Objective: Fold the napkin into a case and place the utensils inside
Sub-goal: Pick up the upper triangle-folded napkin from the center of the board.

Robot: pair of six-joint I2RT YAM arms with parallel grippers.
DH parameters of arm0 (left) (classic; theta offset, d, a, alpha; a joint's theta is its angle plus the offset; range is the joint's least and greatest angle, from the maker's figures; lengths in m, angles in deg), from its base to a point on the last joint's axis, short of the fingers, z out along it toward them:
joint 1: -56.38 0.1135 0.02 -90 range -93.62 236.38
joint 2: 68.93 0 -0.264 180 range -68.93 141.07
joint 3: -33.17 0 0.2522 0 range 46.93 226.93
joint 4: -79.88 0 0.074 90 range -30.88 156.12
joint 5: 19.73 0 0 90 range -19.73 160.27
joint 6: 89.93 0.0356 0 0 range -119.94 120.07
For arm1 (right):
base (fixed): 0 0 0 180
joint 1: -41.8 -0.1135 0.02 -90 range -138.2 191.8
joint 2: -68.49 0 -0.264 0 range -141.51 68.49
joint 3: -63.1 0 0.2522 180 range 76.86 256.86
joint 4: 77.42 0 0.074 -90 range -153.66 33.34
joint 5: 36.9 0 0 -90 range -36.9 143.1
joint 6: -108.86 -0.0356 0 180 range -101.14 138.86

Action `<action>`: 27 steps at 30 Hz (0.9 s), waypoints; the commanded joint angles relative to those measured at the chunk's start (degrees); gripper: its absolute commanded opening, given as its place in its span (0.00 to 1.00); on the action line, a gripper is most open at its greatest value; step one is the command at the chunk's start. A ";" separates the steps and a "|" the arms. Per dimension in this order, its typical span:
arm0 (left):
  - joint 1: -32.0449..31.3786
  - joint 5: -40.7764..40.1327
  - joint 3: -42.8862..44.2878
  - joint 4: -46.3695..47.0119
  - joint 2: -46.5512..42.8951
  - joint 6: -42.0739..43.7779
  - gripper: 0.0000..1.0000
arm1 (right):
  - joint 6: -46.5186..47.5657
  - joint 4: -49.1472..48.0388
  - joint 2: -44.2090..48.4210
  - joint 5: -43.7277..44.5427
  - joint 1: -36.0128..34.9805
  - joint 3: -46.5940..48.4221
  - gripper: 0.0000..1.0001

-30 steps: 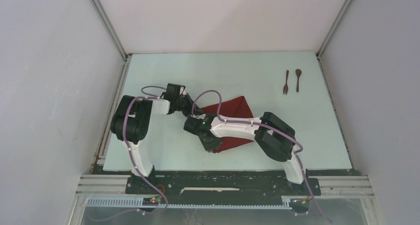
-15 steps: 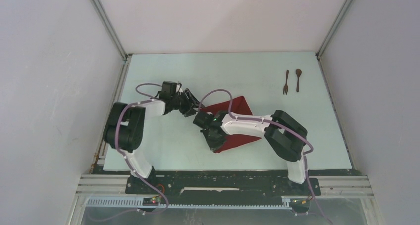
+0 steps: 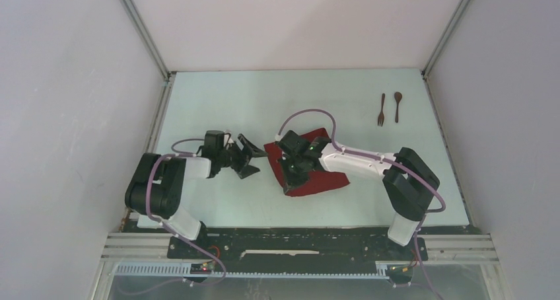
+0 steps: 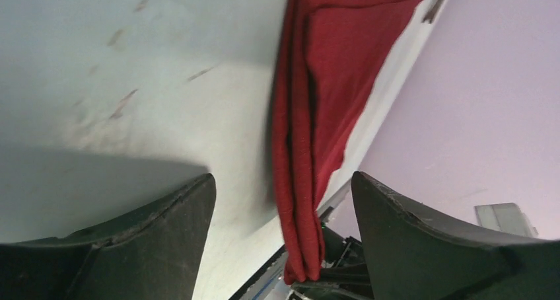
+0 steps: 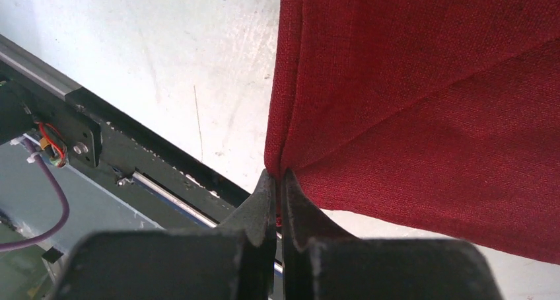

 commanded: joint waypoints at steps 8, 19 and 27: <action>-2.55 -2.41 -1.50 20.17 8.68 -12.37 0.81 | 0.25 -0.89 3.73 -1.65 0.40 -0.28 0.00; -3.30 -3.88 -1.95 30.72 17.50 -17.75 0.56 | 0.43 -0.71 5.20 -1.60 0.78 -0.30 0.00; -3.27 -5.49 -0.13 32.08 18.55 -16.87 0.30 | 0.70 -1.52 5.80 -1.89 0.79 -1.13 0.00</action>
